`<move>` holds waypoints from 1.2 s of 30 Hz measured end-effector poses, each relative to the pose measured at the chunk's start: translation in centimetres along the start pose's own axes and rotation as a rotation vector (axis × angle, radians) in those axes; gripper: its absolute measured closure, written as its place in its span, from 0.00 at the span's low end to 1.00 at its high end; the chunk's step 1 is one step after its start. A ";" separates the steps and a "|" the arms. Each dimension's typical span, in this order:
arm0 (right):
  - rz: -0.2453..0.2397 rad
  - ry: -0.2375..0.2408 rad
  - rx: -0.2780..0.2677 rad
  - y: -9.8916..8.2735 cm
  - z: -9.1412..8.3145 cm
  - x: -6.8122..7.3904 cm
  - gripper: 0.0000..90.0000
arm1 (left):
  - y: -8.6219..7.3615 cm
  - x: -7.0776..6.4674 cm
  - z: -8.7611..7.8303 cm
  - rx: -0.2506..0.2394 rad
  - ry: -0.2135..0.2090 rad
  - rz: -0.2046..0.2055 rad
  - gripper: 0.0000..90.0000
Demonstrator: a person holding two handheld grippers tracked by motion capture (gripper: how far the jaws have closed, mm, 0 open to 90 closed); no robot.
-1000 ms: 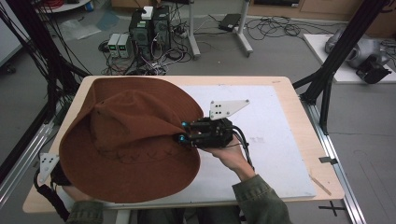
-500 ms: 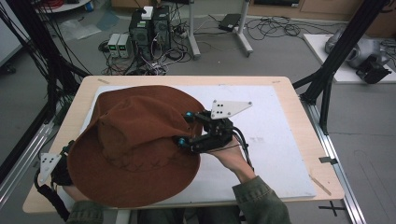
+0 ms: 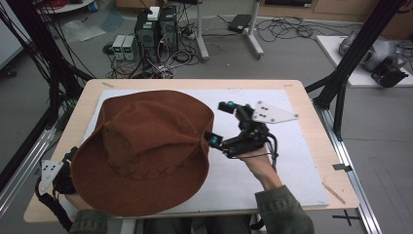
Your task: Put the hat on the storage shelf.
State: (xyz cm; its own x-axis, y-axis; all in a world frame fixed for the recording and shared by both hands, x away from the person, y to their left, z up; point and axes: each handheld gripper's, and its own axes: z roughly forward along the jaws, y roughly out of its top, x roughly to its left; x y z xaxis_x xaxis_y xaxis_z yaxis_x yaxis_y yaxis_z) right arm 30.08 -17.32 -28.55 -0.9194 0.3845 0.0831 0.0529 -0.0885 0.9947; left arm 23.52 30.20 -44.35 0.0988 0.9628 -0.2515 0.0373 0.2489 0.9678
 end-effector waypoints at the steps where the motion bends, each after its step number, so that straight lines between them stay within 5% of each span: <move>1: -0.009 -0.040 -0.031 0.2 -1.0 -0.1 0.01 | 0.0 0.0 0.0 -0.001 0.000 0.002 0.14; 4: -0.020 -0.168 -0.099 0.7 -4.5 -0.6 0.01 | 0.0 -0.2 -0.1 -0.003 0.007 0.018 0.14; 5: -0.020 -0.168 -0.099 0.7 -4.5 -0.6 0.01 | 0.0 -0.2 -0.1 -0.004 0.009 0.027 0.14; 6: -0.022 -0.283 -0.115 0.7 -6.9 -1.0 0.01 | 0.0 -0.4 0.0 -0.007 0.010 0.030 0.14; 7: -0.022 -0.283 -0.115 0.7 -6.9 -1.0 0.01 | 0.0 -0.5 0.0 -0.006 0.013 0.039 0.14; 8: -0.043 -0.419 -0.104 0.4 -9.1 -1.1 0.01 | 0.0 -0.6 0.0 -0.009 0.014 0.042 0.14; 10: -0.068 -0.560 -0.071 -0.2 -10.8 -1.1 0.01 | 0.0 -0.7 0.0 -0.007 0.012 0.052 0.14; 11: -0.068 -0.560 -0.071 -0.2 -10.8 -1.1 0.01 | 0.0 -0.8 0.0 -0.005 0.011 0.054 0.14; 12: -0.079 -0.702 -0.044 -1.0 -12.2 -0.9 0.01 | 0.0 -0.8 0.0 -0.006 0.011 0.059 0.14; 13: -0.079 -0.702 -0.044 -1.0 -12.2 -0.9 0.01 | 0.0 -0.9 0.0 -0.005 0.012 0.065 0.14; 14: -0.075 -0.835 -0.021 -2.2 -13.2 -0.7 0.01 | 0.0 -0.9 0.0 -0.009 0.012 0.068 0.14; 15: -0.077 -0.899 -0.011 -2.8 -13.7 -0.6 0.01 | 0.0 -0.9 0.0 -0.009 0.013 0.072 0.14; 16: -0.077 -0.899 -0.011 -2.8 -13.7 -0.6 0.01 | 0.0 -1.0 0.0 -0.009 0.015 0.073 0.14; 18: -0.077 -1.063 0.010 -4.7 -14.6 0.0 0.01 | 0.0 -1.0 -0.1 -0.011 0.015 0.079 0.14; 19: -0.077 -1.063 0.010 -4.7 -14.6 0.0 0.01 | 0.0 -1.1 -0.1 -0.012 0.018 0.086 0.14; 20: -0.078 -1.138 0.008 -5.8 -15.1 0.2 0.01 | 0.1 -1.1 -0.1 -0.015 0.018 0.090 0.14; 24: -0.054 -1.211 0.018 -7.9 -15.4 0.5 0.01 | 0.2 -1.3 -0.2 -0.022 0.020 0.109 0.14; 29: -0.077 -1.215 0.047 -9.9 -14.7 0.2 0.01 | 0.3 -1.3 -0.3 -0.032 0.024 0.119 0.14; 36: -0.040 -1.198 0.052 -12.4 -14.4 -1.0 0.01 | 0.4 -1.1 -0.4 -0.035 0.029 0.115 0.14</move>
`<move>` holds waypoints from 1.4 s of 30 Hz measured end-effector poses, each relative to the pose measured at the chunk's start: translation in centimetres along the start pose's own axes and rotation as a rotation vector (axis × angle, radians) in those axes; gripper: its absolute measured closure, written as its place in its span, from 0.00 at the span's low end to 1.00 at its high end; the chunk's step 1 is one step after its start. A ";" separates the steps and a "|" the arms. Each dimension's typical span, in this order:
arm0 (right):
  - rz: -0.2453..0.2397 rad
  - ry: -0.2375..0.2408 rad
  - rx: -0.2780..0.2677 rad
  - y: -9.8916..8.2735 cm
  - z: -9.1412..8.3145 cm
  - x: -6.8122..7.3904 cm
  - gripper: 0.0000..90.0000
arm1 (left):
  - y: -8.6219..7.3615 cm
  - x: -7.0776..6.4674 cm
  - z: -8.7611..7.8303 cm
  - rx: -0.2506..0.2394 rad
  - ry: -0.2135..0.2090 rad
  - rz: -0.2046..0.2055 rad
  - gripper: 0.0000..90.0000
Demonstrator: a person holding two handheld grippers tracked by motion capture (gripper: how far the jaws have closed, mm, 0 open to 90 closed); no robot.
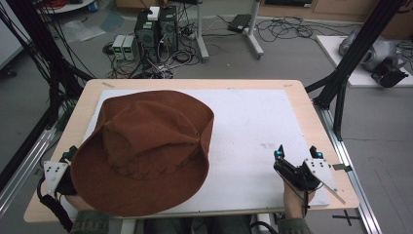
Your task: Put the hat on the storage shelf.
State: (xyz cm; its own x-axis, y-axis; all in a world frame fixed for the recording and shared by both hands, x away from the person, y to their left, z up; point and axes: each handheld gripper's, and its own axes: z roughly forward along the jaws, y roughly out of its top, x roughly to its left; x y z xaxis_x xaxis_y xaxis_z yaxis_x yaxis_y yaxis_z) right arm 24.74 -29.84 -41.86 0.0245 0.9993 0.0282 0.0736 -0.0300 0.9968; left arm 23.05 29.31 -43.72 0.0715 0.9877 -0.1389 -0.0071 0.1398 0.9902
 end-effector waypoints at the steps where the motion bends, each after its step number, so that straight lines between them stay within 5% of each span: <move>1: 0.005 0.004 0.003 -0.2 0.1 -0.1 0.01 | 0.0 0.0 0.0 -0.001 -0.001 -0.001 0.14; 12: 0.013 0.043 0.027 -0.7 0.7 0.0 0.01 | -0.1 0.0 0.1 0.005 -0.008 -0.010 0.14; 26: 0.060 0.034 0.041 -0.7 0.6 -0.3 0.01 | -0.1 0.2 0.0 0.005 -0.008 -0.026 0.14; 42: 0.060 0.035 0.053 -0.8 0.8 -0.3 0.01 | -0.1 0.4 -0.1 0.007 -0.006 -0.030 0.14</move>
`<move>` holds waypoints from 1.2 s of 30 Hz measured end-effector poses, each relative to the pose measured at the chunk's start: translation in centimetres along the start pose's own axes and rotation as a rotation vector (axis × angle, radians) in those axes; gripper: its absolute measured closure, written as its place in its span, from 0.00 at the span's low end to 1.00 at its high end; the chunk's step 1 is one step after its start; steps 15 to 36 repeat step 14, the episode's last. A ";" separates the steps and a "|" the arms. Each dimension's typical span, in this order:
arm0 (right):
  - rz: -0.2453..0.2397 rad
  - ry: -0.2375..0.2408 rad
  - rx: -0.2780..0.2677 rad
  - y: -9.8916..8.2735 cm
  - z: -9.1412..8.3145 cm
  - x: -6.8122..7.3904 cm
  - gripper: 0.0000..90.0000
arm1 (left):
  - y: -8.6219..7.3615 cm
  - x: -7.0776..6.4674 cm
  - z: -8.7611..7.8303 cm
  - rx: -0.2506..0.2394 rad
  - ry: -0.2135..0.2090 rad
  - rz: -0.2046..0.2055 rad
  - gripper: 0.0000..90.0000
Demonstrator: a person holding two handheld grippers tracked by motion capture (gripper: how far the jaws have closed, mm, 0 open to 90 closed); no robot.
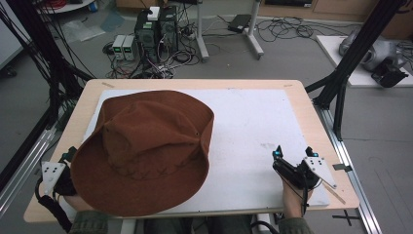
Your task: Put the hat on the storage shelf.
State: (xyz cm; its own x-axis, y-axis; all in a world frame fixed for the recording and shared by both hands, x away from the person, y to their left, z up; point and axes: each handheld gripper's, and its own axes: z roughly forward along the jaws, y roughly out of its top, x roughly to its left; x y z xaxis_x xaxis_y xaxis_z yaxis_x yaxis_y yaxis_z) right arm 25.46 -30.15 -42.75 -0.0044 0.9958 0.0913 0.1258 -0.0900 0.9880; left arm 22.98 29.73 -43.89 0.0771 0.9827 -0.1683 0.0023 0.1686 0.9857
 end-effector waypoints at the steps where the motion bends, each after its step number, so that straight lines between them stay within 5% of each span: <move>1: -0.002 0.001 -0.001 0.0 0.0 0.0 0.01 | 0.0 0.0 0.0 0.000 0.000 0.000 0.14; 36: 0.016 -0.009 0.003 0.1 0.1 -0.5 0.01 | -0.1 0.2 0.0 0.009 -0.002 -0.006 0.14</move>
